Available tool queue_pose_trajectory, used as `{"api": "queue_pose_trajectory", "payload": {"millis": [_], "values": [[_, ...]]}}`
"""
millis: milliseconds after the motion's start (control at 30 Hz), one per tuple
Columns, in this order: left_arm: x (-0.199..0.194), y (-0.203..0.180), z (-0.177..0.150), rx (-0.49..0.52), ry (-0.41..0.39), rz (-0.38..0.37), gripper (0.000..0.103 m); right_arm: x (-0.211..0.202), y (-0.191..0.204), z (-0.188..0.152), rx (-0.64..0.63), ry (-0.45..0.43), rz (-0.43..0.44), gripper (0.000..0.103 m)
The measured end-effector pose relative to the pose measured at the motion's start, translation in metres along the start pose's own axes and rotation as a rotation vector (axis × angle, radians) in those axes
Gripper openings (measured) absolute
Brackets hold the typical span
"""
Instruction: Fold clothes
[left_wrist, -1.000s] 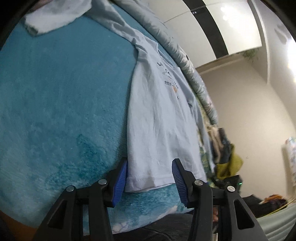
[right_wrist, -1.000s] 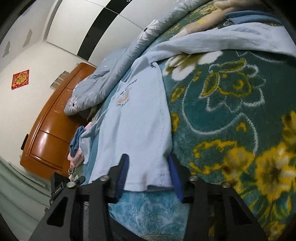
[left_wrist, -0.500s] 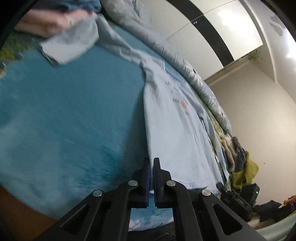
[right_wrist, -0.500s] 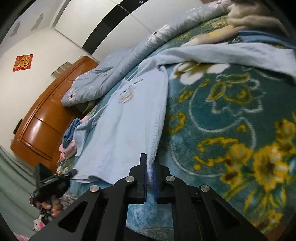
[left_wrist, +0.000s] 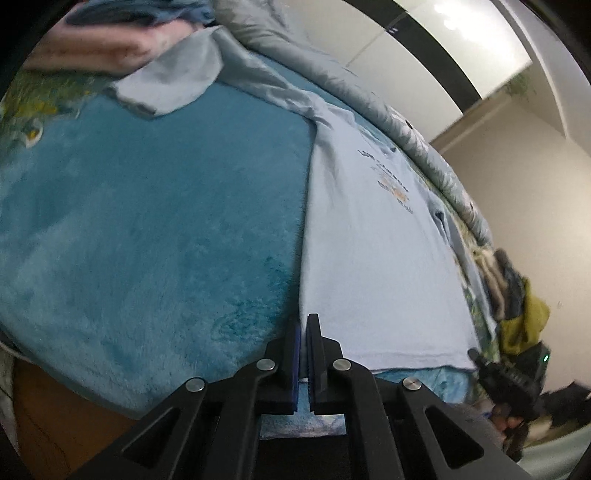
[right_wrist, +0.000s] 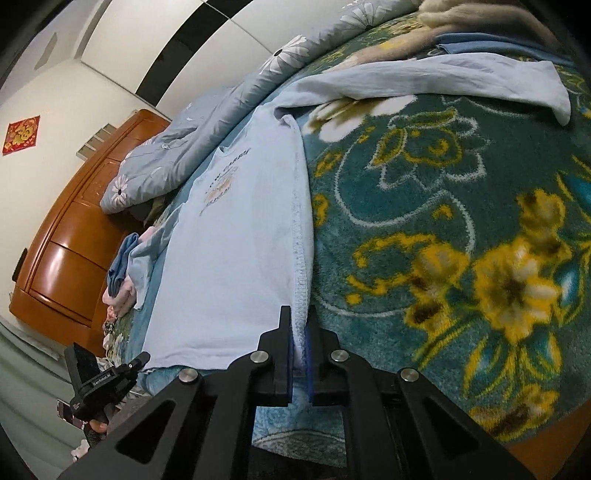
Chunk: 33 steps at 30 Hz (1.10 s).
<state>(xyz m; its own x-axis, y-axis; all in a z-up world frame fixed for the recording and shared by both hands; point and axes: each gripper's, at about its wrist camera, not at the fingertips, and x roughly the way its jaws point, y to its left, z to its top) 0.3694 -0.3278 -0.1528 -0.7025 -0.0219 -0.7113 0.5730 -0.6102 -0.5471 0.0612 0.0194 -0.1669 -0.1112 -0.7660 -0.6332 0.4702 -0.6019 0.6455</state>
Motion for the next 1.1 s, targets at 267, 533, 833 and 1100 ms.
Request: {"api": "queue_pose_trajectory", "payload": {"millis": [267, 533, 833, 1100], "values": [[-0.034, -0.006, 0.018, 0.065, -0.074, 0.022, 0.046, -0.054, -0.033, 0.010, 0.101, -0.232, -0.094, 0.042], [-0.061, -0.071, 0.078, -0.165, -0.431, 0.044, 0.068, -0.090, -0.100, 0.044, 0.425, -0.414, -0.135, 0.051], [0.005, -0.172, 0.110, -0.347, -0.427, -0.140, 0.068, -0.072, -0.114, 0.065, 0.675, -0.522, -0.108, 0.051], [0.057, -0.182, 0.099, -0.376, -0.371, -0.071, 0.068, -0.087, -0.110, 0.103, 0.593, -0.565, -0.316, 0.003]]}}
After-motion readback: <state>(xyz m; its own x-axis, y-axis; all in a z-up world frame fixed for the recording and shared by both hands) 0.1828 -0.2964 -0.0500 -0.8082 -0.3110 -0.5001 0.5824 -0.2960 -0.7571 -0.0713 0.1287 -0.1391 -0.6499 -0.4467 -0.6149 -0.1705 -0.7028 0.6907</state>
